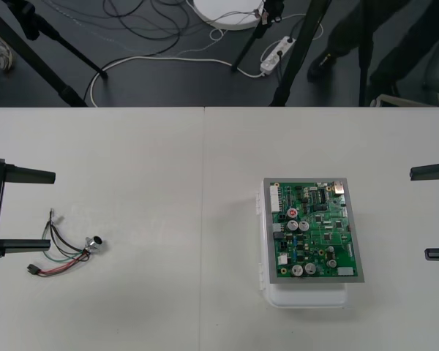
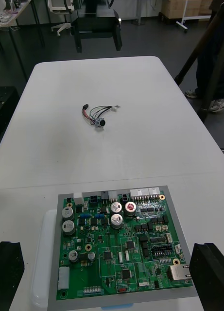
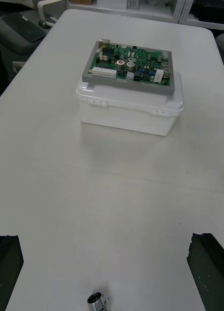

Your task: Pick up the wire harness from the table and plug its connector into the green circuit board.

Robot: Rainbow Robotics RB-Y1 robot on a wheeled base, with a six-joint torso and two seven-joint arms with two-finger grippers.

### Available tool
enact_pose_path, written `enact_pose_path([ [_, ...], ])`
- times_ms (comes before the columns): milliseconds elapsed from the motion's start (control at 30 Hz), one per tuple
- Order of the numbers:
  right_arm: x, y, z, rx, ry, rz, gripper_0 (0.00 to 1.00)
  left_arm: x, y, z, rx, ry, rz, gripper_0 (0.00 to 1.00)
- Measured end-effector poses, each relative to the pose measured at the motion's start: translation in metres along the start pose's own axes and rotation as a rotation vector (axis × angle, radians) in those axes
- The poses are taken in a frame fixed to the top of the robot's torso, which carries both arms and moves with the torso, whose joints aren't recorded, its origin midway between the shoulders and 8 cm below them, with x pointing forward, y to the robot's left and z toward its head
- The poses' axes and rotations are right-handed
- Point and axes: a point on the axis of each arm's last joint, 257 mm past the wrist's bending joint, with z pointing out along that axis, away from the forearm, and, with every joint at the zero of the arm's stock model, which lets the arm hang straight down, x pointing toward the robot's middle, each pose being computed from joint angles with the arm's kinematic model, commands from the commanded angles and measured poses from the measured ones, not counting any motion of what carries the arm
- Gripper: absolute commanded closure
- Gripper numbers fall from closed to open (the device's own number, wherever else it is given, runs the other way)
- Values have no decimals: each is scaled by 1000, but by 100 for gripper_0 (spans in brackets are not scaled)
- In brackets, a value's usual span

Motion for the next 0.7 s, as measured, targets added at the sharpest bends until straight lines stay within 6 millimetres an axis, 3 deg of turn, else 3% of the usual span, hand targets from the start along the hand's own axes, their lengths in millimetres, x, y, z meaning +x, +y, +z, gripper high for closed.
enact_pose_path([
  [700,0,0,0,0,0,0,0,0,0,0,0,0,0,0],
])
